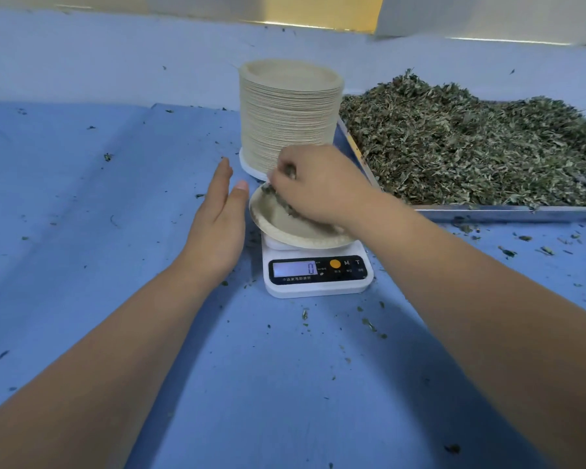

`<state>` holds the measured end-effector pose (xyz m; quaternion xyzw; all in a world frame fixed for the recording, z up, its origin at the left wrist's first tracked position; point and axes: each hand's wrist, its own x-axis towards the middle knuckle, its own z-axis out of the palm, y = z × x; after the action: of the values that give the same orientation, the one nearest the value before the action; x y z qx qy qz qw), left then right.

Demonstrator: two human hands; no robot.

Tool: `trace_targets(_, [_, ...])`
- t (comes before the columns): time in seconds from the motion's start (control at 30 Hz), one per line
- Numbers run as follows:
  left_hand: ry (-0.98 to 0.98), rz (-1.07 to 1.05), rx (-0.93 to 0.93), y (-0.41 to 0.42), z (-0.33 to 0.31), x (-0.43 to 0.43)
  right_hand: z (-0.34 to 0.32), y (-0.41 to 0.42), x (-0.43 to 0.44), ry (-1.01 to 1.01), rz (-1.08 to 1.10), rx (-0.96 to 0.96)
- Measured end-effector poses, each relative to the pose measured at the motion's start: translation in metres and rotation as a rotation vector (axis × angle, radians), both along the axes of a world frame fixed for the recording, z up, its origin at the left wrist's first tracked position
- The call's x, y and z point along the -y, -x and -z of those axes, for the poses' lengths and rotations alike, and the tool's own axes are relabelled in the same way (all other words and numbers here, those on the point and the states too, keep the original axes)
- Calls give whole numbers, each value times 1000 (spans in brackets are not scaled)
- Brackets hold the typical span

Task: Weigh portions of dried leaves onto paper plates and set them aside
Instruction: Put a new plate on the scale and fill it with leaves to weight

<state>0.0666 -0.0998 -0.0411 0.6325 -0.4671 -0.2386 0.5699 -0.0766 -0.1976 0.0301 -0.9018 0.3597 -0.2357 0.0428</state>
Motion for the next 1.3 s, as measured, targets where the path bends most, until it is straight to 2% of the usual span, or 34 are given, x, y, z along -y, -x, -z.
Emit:
trace_targets(0.07, [-3,2,7,0,1,0,6,2,-3,-25,-35,-95])
trace_targets(0.13, [-3,5,13,0,1,1,5,7,-3,-60,-48,-87])
trace_targets(0.27, [-7,11,37,1,0,2,-4,25,-2,-197,-60,150])
trace_targets(0.47, [17,74,241,11,-4,-3,4,57,2,-232,-33,289])
trace_targets(0.57, [37,98,351,16,-7,-6,17,68,-2,-165,-46,403])
trace_targets(0.67, [66,80,353,17,-7,-8,25,76,-7,-100,-27,408])
trace_targets(0.83, [137,-80,230,13,-8,-8,16,74,-12,-110,-53,242])
trace_targets(1.03, [183,-201,132,12,-8,-7,-17,35,-21,49,-191,-75])
trace_targets(1.2, [163,-238,119,8,-6,-4,-23,4,-19,89,-161,-423])
trace_targets(1.3, [156,-229,85,6,-4,-1,-18,-3,-15,32,-149,-440])
